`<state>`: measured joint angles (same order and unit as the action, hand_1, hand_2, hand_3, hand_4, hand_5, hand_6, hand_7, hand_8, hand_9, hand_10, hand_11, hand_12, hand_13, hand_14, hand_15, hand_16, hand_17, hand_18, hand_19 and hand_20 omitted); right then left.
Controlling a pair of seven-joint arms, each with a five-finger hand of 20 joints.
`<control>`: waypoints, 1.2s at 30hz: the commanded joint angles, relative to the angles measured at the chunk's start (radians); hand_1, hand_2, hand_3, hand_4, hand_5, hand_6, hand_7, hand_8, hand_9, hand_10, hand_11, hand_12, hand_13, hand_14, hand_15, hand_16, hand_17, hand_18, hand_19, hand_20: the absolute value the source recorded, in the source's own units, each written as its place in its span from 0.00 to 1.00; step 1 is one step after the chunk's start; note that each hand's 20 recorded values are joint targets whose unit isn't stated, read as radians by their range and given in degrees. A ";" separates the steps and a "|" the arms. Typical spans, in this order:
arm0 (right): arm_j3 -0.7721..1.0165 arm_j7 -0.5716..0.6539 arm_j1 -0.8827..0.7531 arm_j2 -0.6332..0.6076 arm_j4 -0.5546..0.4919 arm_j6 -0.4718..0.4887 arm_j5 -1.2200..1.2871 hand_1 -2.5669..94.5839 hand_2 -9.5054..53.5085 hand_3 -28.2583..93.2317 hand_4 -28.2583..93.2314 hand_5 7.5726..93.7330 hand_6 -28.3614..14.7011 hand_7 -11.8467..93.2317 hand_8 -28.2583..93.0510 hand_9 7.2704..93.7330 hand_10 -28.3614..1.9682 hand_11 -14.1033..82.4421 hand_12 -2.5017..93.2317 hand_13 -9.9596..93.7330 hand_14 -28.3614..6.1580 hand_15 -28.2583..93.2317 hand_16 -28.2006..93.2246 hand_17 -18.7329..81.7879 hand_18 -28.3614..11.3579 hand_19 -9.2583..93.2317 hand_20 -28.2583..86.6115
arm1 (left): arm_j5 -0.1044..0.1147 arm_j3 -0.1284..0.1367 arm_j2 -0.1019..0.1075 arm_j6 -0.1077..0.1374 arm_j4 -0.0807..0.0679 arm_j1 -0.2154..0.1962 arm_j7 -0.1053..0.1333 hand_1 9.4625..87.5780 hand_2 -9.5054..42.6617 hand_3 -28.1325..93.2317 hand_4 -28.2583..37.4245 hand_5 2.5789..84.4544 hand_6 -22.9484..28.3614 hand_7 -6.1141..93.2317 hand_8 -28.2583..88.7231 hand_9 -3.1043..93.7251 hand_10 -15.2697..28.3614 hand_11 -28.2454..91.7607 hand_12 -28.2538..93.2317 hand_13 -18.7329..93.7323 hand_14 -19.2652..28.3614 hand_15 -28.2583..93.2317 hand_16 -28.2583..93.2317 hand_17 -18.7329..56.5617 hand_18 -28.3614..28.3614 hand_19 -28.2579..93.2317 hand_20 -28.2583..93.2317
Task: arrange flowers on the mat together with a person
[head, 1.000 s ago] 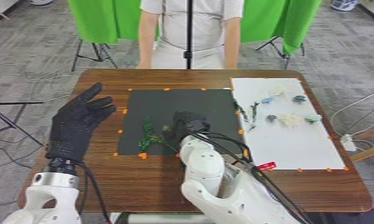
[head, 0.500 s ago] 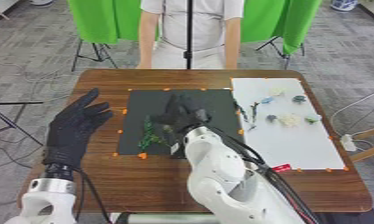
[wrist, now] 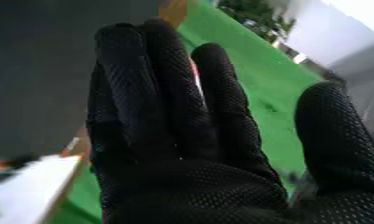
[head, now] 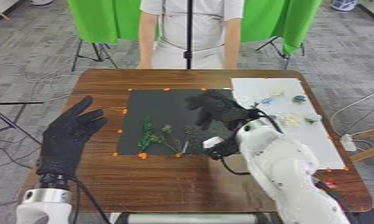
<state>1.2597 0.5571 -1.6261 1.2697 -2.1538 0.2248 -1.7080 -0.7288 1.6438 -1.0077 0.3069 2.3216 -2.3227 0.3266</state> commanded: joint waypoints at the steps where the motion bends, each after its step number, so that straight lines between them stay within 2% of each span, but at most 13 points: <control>1: 0.297 -0.283 -0.280 -0.050 -0.038 -0.206 0.696 0.19 0.39 0.79 0.03 0.56 0.56 0.25 0.12 0.64 0.24 0.41 0.19 0.59 0.21 0.69 0.30 0.30 0.07 0.66 0.34 | -0.014 0.006 -0.007 -0.036 -0.032 -0.012 0.036 0.17 0.33 0.86 0.08 0.46 0.62 0.13 0.18 0.48 0.84 0.47 0.33 0.43 0.99 0.71 0.17 0.19 0.94 0.71 0.35; 5: 0.430 -0.362 -0.377 -0.034 -0.025 -0.203 0.840 0.18 0.38 0.80 0.02 0.52 0.60 0.24 0.13 0.58 0.29 0.36 0.18 0.54 0.22 0.62 0.30 0.27 0.09 0.59 0.36 | -0.039 0.006 -0.021 -0.037 -0.036 0.000 0.012 0.16 0.33 0.86 0.07 0.46 0.61 0.13 0.18 0.48 0.83 0.45 0.33 0.43 0.98 0.70 0.17 0.19 0.94 0.71 0.35; 6: 0.444 -0.368 -0.392 -0.036 -0.028 -0.225 0.854 0.18 0.37 0.81 0.02 0.51 0.61 0.24 0.13 0.57 0.31 0.35 0.18 0.53 0.22 0.60 0.31 0.27 0.10 0.58 0.37 | -0.038 0.003 -0.021 -0.027 -0.035 -0.002 0.014 0.16 0.33 0.86 0.07 0.46 0.60 0.13 0.18 0.48 0.82 0.45 0.33 0.43 0.98 0.70 0.17 0.19 0.94 0.71 0.35; 7: 0.455 -0.384 -0.406 -0.035 -0.030 -0.231 0.870 0.18 0.37 0.81 0.02 0.50 0.61 0.24 0.13 0.56 0.32 0.34 0.17 0.52 0.22 0.59 0.31 0.26 0.10 0.57 0.37 | -0.041 0.006 -0.033 -0.035 -0.035 0.000 0.003 0.16 0.33 0.86 0.07 0.46 0.60 0.13 0.18 0.48 0.82 0.44 0.33 0.43 0.98 0.69 0.17 0.19 0.94 0.71 0.35; 11: 0.469 -0.415 -0.451 -0.029 -0.046 -0.242 0.934 0.17 0.35 0.81 0.01 0.46 0.65 0.22 0.13 0.51 0.38 0.28 0.16 0.49 0.21 0.52 0.33 0.25 0.11 0.54 0.39 | -0.052 0.011 -0.054 -0.045 -0.027 -0.011 -0.019 0.16 0.32 0.86 0.06 0.45 0.60 0.13 0.18 0.45 0.81 0.43 0.33 0.43 0.97 0.67 0.17 0.19 0.94 0.70 0.35; 13: 0.459 -0.427 -0.450 -0.024 -0.049 -0.242 0.921 0.17 0.35 0.81 0.01 0.44 0.65 0.22 0.13 0.49 0.38 0.26 0.16 0.49 0.21 0.51 0.33 0.25 0.11 0.53 0.39 | -0.054 0.008 -0.061 -0.054 -0.029 -0.005 -0.022 0.16 0.32 0.86 0.06 0.45 0.60 0.13 0.18 0.45 0.81 0.42 0.33 0.43 0.97 0.67 0.17 0.19 0.94 0.69 0.34; 16: 0.449 -0.417 -0.441 -0.015 -0.041 -0.223 0.882 0.17 0.35 0.81 0.01 0.43 0.66 0.21 0.13 0.48 0.39 0.25 0.16 0.48 0.22 0.50 0.34 0.25 0.12 0.52 0.39 | -0.052 0.001 -0.069 -0.052 -0.034 -0.004 -0.024 0.16 0.32 0.86 0.06 0.45 0.60 0.13 0.18 0.45 0.81 0.42 0.33 0.43 0.97 0.66 0.17 0.19 0.94 0.69 0.34; 19: 0.451 -0.404 -0.444 -0.003 -0.035 -0.207 0.857 0.17 0.35 0.81 0.01 0.42 0.67 0.22 0.14 0.48 0.39 0.25 0.17 0.48 0.22 0.50 0.35 0.25 0.13 0.52 0.40 | -0.060 0.001 -0.085 -0.066 -0.040 -0.002 -0.037 0.16 0.32 0.86 0.05 0.45 0.60 0.12 0.18 0.45 0.80 0.42 0.33 0.43 0.97 0.66 0.18 0.19 0.94 0.69 0.34; 20: 0.453 -0.404 -0.445 -0.001 -0.034 -0.202 0.856 0.17 0.35 0.81 0.01 0.42 0.67 0.22 0.14 0.47 0.39 0.25 0.17 0.48 0.22 0.50 0.35 0.24 0.13 0.52 0.40 | -0.062 0.000 -0.087 -0.072 -0.042 -0.001 -0.038 0.16 0.32 0.86 0.05 0.45 0.60 0.12 0.18 0.45 0.80 0.42 0.33 0.43 0.97 0.66 0.18 0.19 0.94 0.69 0.34; 23: 0.458 -0.404 -0.443 0.005 -0.032 -0.198 0.845 0.17 0.35 0.81 0.01 0.42 0.67 0.22 0.14 0.47 0.39 0.25 0.17 0.48 0.21 0.50 0.35 0.24 0.13 0.52 0.40 | -0.060 0.001 -0.084 -0.067 -0.041 -0.001 -0.036 0.16 0.32 0.86 0.05 0.44 0.60 0.13 0.18 0.45 0.80 0.42 0.33 0.43 0.97 0.66 0.18 0.19 0.94 0.69 0.34; 25: 0.463 -0.403 -0.436 0.006 -0.029 -0.195 0.849 0.17 0.35 0.81 0.01 0.42 0.67 0.22 0.13 0.47 0.39 0.25 0.17 0.47 0.21 0.50 0.35 0.24 0.13 0.52 0.40 | -0.053 -0.001 -0.077 -0.062 -0.041 -0.002 -0.023 0.16 0.32 0.86 0.05 0.44 0.60 0.12 0.18 0.45 0.81 0.42 0.33 0.43 0.97 0.66 0.18 0.19 0.94 0.69 0.34; 31: 0.476 -0.401 -0.452 0.008 -0.038 -0.216 0.863 0.17 0.35 0.81 0.01 0.41 0.67 0.22 0.13 0.47 0.39 0.25 0.17 0.47 0.22 0.50 0.35 0.24 0.13 0.51 0.40 | -0.054 0.002 -0.078 -0.059 -0.038 -0.002 -0.035 0.16 0.32 0.86 0.04 0.44 0.60 0.13 0.18 0.45 0.81 0.42 0.33 0.43 0.97 0.66 0.18 0.19 0.94 0.69 0.35; 36: 0.475 -0.400 -0.460 0.012 -0.040 -0.221 0.865 0.17 0.35 0.81 0.01 0.42 0.67 0.22 0.13 0.47 0.38 0.25 0.17 0.47 0.22 0.51 0.35 0.24 0.13 0.51 0.41 | -0.047 -0.001 -0.078 -0.054 -0.036 -0.007 -0.037 0.16 0.32 0.86 0.05 0.44 0.61 0.13 0.18 0.45 0.81 0.43 0.33 0.43 0.97 0.66 0.18 0.19 0.94 0.69 0.35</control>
<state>1.7328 0.1569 -2.0640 1.2684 -2.1841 0.0153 -0.8465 -0.7818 1.6462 -1.0812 0.2514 2.2872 -2.3169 0.3031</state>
